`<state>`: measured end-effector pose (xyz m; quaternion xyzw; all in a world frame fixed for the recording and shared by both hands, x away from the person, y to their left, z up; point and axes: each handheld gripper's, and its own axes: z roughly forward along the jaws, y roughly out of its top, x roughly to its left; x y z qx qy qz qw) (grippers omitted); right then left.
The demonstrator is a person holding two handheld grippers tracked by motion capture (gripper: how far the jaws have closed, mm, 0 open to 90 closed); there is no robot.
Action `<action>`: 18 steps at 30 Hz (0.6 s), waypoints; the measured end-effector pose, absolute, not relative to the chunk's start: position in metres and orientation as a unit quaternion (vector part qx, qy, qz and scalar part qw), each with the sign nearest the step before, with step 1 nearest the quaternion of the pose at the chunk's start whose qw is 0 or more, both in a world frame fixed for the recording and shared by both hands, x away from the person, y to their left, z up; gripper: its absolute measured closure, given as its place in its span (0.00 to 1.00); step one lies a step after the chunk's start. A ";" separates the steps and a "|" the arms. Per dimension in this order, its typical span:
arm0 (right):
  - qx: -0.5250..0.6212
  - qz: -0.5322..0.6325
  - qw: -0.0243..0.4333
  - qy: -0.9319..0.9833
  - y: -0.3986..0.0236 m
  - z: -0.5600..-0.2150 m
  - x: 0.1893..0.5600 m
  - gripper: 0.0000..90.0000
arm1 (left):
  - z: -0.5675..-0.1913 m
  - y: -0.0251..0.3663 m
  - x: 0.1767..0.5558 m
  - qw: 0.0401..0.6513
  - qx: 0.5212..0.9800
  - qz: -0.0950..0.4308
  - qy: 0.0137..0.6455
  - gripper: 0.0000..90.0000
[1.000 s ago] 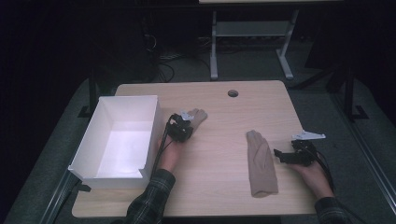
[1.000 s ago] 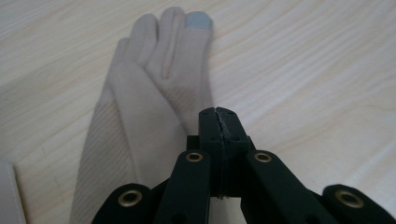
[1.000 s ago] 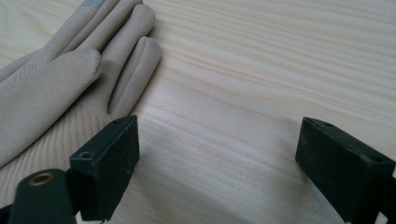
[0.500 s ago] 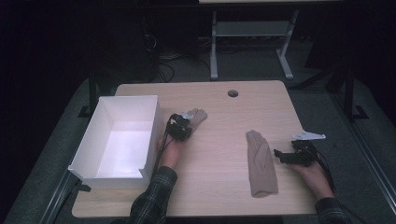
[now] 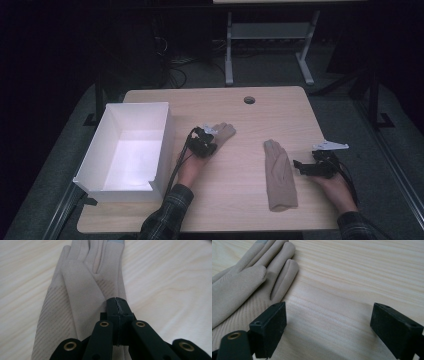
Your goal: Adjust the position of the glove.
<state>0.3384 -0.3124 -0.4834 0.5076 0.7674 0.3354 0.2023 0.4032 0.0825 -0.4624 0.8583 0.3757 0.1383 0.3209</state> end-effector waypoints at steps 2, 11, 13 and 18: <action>0.508 0.335 0.202 0.767 -0.312 -0.483 0.338 0.15 | -0.463 0.080 0.401 0.325 0.861 0.131 0.369 1.00; 0.508 0.335 0.202 0.767 -0.312 -0.483 0.338 0.15 | -0.465 0.065 0.387 0.352 0.868 0.077 0.342 1.00; 0.508 0.335 0.202 0.767 -0.312 -0.483 0.338 0.15 | -0.464 0.059 0.383 0.353 0.875 0.065 0.326 1.00; 0.508 0.335 0.202 0.767 -0.312 -0.483 0.338 0.15 | -0.465 0.050 0.377 0.357 0.878 0.055 0.315 1.00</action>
